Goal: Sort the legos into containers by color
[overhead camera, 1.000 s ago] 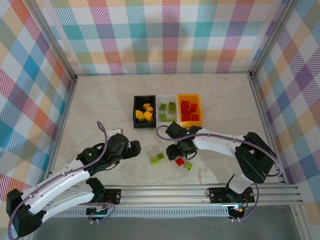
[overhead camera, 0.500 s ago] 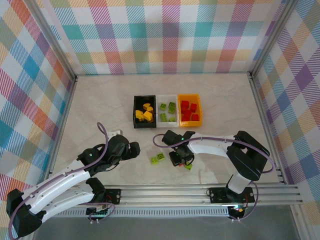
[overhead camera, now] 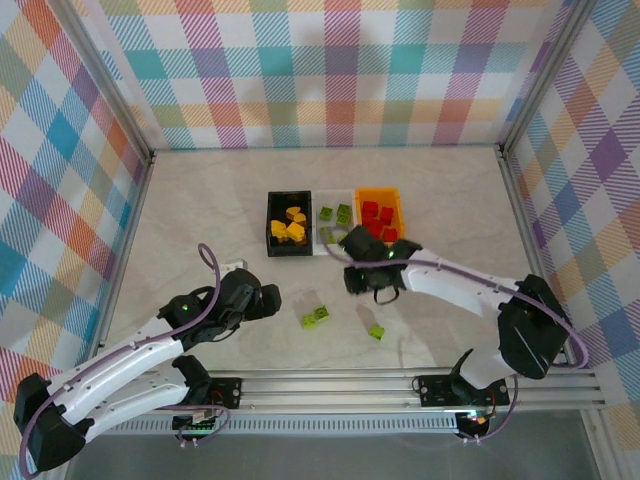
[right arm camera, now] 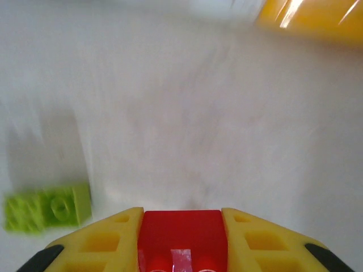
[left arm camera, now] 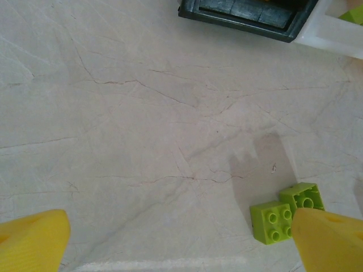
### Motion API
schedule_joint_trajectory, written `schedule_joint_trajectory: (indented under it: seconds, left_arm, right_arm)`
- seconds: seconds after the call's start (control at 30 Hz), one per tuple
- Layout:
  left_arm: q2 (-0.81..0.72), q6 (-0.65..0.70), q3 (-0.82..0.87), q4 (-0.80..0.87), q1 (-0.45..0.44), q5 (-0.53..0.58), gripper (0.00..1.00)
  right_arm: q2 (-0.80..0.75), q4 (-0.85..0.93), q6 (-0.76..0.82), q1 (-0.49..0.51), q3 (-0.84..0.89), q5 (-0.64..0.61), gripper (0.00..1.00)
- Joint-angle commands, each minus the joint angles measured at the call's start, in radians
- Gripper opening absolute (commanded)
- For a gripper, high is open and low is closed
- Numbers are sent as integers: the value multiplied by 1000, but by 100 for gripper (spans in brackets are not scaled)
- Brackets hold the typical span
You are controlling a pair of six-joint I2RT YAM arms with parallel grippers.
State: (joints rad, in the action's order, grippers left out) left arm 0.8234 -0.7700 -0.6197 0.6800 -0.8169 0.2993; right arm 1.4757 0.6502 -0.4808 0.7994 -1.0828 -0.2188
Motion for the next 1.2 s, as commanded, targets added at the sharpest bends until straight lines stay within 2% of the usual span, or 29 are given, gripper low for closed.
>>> schedule_joint_trajectory:
  seconds: [0.0, 0.23, 0.43, 0.47, 0.57, 0.6, 0.8, 1.07, 1.17]
  left_arm:
    - [3, 9, -32, 4, -7, 1, 100]
    - [12, 15, -34, -3, -7, -9, 100]
    - [40, 41, -43, -8, -7, -25, 100]
    - [45, 44, -44, -10, -7, -27, 100]
    - [60, 50, -47, -8, -7, -32, 100]
    - [63, 51, -47, -8, -7, -34, 100]
    - [60, 51, -48, -9, -7, -28, 100]
    - [29, 44, -28, 3, -7, -11, 100]
    - [23, 39, -15, -2, -6, -14, 100]
  right_arm:
    - [-3, -37, 44, -102, -112, -50, 27]
    - [235, -46, -24, -282, -372, -19, 29]
    - [420, 9, -82, -355, -546, 1, 34]
    - [437, 18, -85, -360, -563, 1, 37]
    - [464, 37, -71, -364, -613, 11, 63]
    - [455, 38, -67, -364, -613, 18, 68]
    - [289, 24, -59, -331, -443, 48, 75]
    - [-41, 28, -131, -188, 49, 117, 76]
    - [-115, 71, -173, -109, 173, 123, 76]
